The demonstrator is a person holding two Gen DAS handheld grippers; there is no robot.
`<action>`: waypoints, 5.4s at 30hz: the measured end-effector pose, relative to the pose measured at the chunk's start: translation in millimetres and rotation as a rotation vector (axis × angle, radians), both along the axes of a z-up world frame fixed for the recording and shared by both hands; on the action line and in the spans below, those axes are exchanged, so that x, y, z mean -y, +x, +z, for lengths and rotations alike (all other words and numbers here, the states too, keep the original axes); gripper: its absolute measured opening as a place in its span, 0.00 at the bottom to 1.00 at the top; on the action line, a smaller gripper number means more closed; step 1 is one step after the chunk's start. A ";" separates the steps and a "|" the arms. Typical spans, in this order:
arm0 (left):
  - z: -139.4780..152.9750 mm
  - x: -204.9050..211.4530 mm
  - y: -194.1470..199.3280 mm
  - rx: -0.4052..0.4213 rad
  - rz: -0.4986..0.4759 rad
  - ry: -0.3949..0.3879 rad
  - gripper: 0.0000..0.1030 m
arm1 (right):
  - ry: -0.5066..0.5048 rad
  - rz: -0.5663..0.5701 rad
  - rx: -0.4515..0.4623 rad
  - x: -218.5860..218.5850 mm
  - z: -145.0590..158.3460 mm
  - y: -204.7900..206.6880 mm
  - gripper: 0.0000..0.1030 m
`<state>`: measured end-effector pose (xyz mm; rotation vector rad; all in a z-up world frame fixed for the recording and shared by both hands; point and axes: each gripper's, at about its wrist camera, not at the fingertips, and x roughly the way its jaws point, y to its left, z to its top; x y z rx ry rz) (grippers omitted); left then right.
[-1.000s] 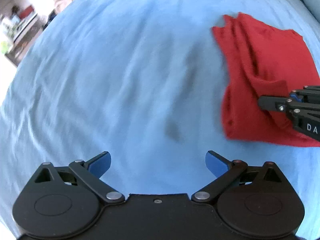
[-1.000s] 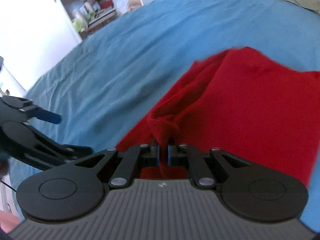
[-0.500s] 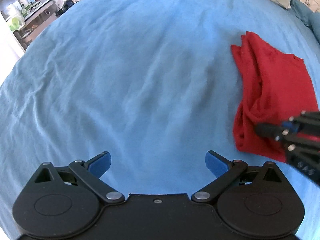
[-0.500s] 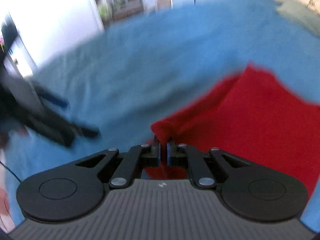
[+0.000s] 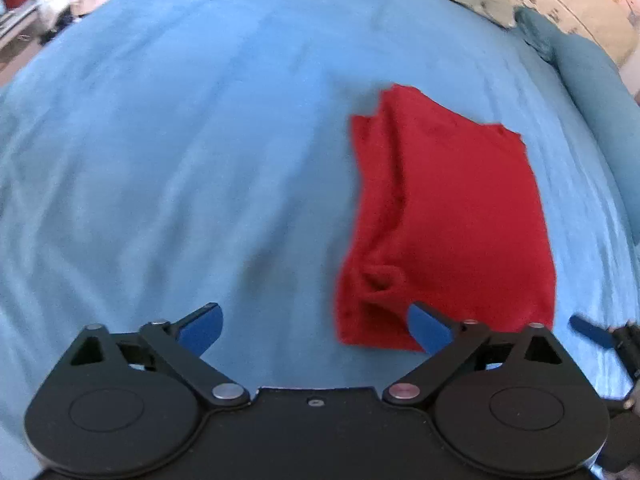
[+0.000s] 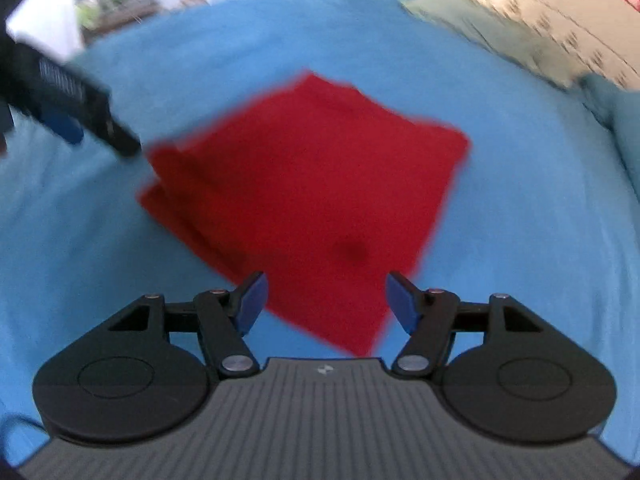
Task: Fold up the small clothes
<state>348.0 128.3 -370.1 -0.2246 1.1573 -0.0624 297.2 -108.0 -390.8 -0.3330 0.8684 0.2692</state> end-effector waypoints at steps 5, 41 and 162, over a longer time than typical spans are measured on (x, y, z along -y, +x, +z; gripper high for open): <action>-11.3 14.6 13.2 -0.011 -0.009 -0.029 0.83 | 0.027 -0.084 -0.064 15.1 -22.4 2.1 0.75; 40.5 47.1 0.5 0.185 -0.211 0.205 1.00 | 0.243 -0.173 -0.056 69.8 12.4 7.5 1.00; 337.3 137.7 -378.1 0.243 -0.198 0.262 1.00 | 0.151 -0.605 -0.102 89.0 359.5 -391.8 1.00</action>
